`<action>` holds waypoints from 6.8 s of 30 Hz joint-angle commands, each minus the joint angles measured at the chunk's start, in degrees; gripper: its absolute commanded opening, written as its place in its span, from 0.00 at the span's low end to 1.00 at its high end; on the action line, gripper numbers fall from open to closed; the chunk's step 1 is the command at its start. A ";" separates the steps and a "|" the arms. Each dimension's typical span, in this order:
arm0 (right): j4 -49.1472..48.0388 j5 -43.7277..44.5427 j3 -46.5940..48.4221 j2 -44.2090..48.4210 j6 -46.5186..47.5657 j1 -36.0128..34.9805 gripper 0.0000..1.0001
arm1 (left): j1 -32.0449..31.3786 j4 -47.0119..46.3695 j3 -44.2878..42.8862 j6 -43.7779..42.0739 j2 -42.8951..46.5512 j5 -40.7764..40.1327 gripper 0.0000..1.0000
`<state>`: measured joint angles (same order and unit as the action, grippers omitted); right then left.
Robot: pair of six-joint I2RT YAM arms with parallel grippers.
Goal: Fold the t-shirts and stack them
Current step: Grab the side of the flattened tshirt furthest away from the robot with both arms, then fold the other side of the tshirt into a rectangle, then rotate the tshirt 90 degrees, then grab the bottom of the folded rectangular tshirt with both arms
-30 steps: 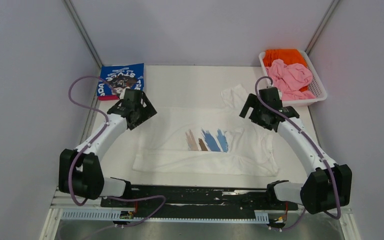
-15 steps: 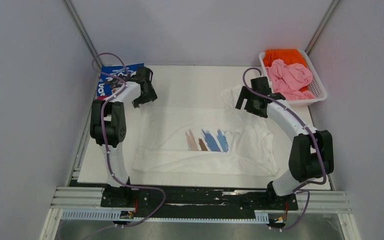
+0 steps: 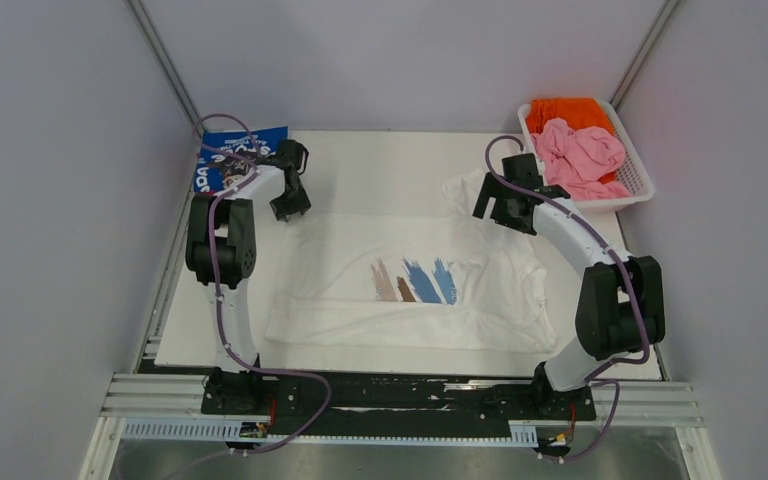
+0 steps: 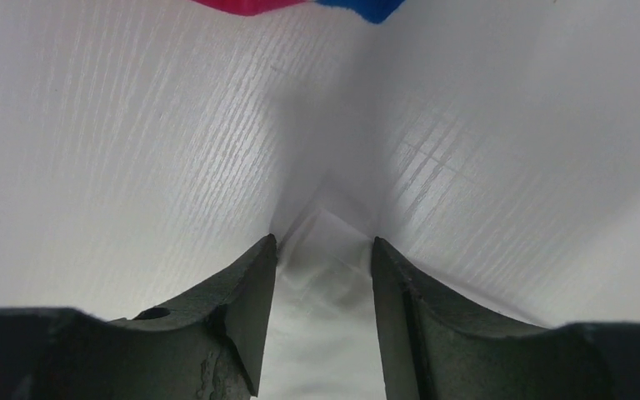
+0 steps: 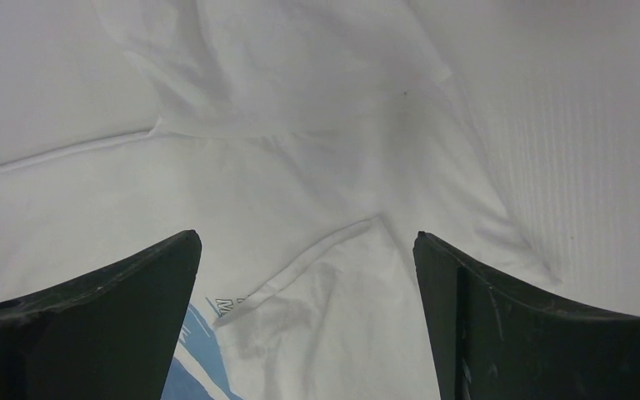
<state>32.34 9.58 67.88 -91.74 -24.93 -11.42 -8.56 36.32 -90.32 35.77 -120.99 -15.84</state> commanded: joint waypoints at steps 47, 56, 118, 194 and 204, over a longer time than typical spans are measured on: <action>-2.23 7.20 40.78 -43.67 8.43 -1.35 0.52 | -0.94 1.03 3.26 -1.95 5.28 1.24 0.00; -2.56 6.77 43.50 -41.46 9.36 -1.24 0.00 | -1.00 0.85 3.38 -2.18 7.34 1.74 0.00; 22.65 -5.52 -22.60 45.38 -22.58 -15.77 1.00 | -7.00 3.14 46.28 10.16 70.44 -7.19 1.00; -9.79 -14.53 30.71 -17.44 11.78 -1.92 1.00 | -41.15 3.78 51.78 17.62 62.05 6.73 1.00; -11.10 -12.82 -7.92 8.92 -0.88 -8.54 1.00 | -40.30 -0.63 48.03 10.52 47.60 15.41 0.83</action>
<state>21.47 -5.39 70.11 -87.68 -20.47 -16.10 -49.04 37.95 -41.08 49.71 -70.30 -3.97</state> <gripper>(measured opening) 0.998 0.862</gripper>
